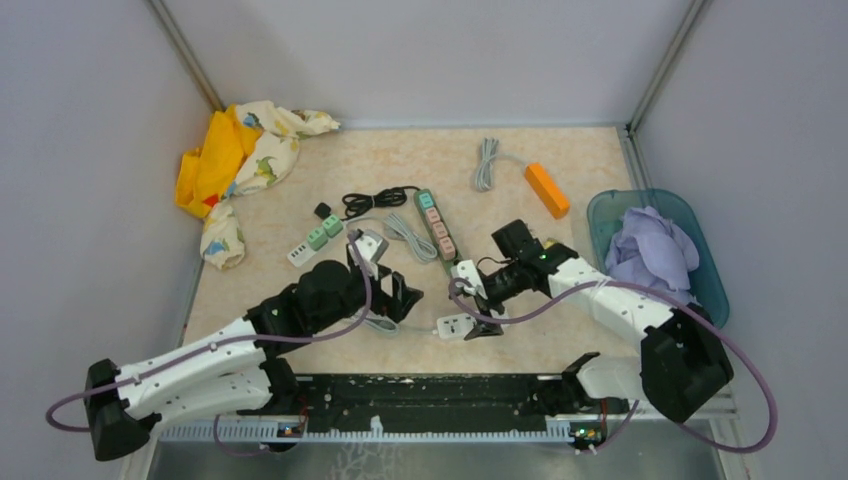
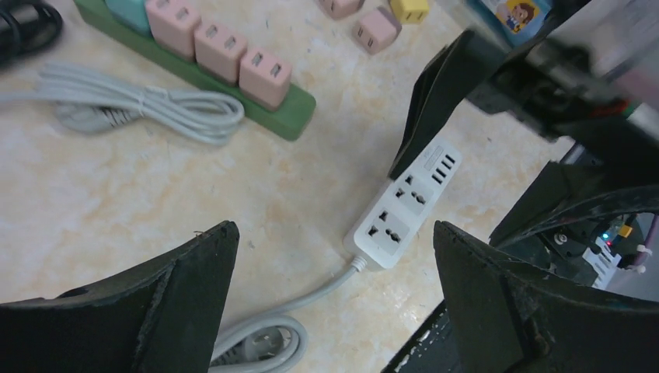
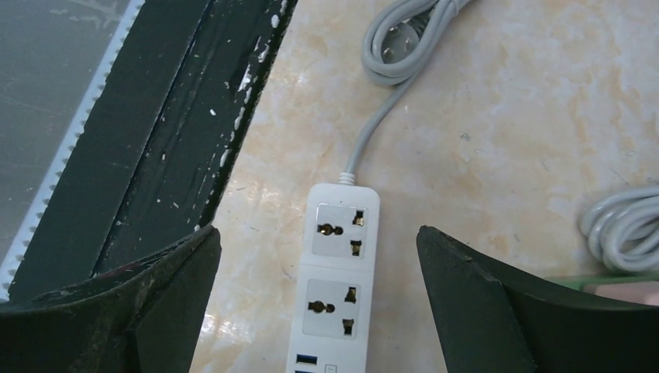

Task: Pull the plug off the socket
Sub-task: Pick up the socket from the center of the board.

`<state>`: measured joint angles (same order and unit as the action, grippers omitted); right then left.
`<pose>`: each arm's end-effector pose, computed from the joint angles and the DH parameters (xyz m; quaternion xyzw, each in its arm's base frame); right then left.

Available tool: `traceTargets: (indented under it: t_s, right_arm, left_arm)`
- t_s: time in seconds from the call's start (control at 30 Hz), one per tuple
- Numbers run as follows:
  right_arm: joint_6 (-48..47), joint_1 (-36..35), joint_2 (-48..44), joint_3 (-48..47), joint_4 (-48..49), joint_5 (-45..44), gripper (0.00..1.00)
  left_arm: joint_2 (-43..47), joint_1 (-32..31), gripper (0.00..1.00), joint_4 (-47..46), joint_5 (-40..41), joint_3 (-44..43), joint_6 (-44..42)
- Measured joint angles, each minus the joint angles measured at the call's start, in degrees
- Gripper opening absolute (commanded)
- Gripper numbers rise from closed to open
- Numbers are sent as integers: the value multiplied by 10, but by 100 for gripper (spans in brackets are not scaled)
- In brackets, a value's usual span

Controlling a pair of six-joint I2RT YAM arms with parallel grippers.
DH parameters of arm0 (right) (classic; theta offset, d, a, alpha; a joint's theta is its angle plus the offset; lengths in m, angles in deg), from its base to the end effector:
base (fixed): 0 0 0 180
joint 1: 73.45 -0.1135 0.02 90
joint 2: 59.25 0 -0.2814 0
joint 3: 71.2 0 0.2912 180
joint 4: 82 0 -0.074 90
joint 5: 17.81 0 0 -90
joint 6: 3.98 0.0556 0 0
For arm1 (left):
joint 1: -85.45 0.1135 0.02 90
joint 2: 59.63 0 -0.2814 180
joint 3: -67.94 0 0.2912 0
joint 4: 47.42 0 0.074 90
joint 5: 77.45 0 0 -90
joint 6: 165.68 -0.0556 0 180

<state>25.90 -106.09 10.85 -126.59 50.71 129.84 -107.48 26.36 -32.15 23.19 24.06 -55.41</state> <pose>0.1890 0.1769 0.2125 -0.6959 0.5020 0.4041 0.3170 0.1337 -0.2033 0.2596 0.2192 0.7835 -0.3099 0.4920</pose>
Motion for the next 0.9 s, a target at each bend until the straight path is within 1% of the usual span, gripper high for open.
traceTargets:
  t_s: [0.13, 0.23, 0.3, 0.4, 0.6, 0.77, 0.9]
  right_arm:
    - [9, -33, 20, 0, 9, -37, 99]
    - [25, -49, 22, 0, 28, -65, 99]
    - [37, -61, 28, 0, 43, -87, 99]
    - [59, -91, 50, 1, 68, -130, 99]
    - [80, -140, 100, 4, 94, -200, 98]
    - [85, -178, 140, 4, 104, -259, 84]
    - [90, -190, 154, 4, 104, -290, 69]
  left_arm:
    - [5, 13, 100, 70, 20, -78, -75]
    - [1, 63, 100, 110, 28, -112, -130]
    - [-1, 103, 100, 126, 33, -114, -162]
    - [-1, 135, 100, 128, 47, -94, -199]
    - [-9, 139, 100, 130, 87, -47, -239]
    - [2, 151, 100, 129, 111, -38, -251]
    - [26, 169, 100, 127, 118, -36, -256]
